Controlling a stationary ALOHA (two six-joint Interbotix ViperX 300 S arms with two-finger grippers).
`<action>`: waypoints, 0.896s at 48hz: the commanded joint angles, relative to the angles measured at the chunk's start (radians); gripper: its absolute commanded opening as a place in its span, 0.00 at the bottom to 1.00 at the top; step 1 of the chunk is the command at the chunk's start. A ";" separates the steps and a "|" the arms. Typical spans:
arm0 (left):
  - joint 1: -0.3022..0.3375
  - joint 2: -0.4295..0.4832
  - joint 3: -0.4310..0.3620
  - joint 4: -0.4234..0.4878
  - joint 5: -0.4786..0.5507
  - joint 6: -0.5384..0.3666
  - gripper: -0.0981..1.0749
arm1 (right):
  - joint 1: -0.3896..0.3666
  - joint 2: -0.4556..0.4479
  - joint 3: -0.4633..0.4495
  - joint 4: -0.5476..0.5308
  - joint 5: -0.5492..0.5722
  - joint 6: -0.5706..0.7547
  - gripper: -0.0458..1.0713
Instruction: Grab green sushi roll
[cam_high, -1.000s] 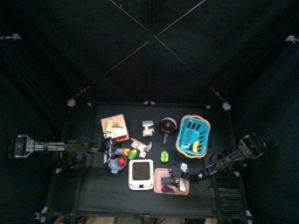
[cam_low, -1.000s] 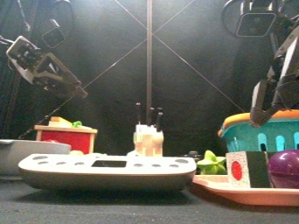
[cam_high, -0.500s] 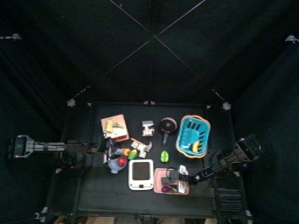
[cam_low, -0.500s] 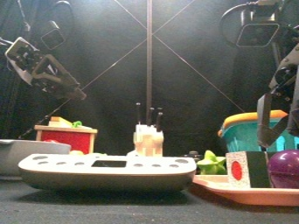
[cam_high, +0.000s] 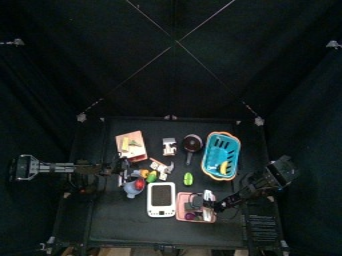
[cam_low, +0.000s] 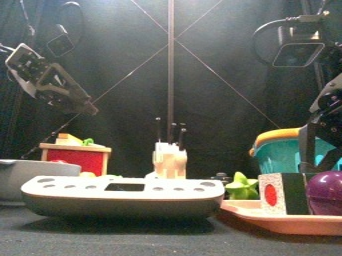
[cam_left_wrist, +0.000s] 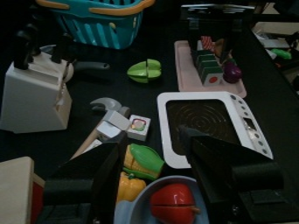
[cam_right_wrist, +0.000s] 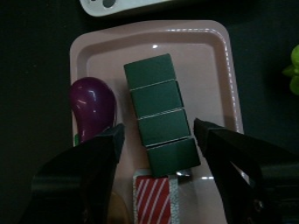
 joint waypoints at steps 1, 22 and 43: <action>0.003 0.000 -0.009 -0.003 -0.003 0.002 0.82 | -0.014 -0.011 -0.015 -0.003 -0.003 -0.002 0.89; 0.003 0.000 -0.003 -0.002 -0.003 0.002 0.82 | -0.044 -0.017 -0.026 -0.014 -0.032 -0.002 0.63; -0.002 0.000 -0.003 -0.003 -0.003 0.000 0.82 | -0.074 -0.209 -0.032 -0.032 -0.006 -0.058 0.63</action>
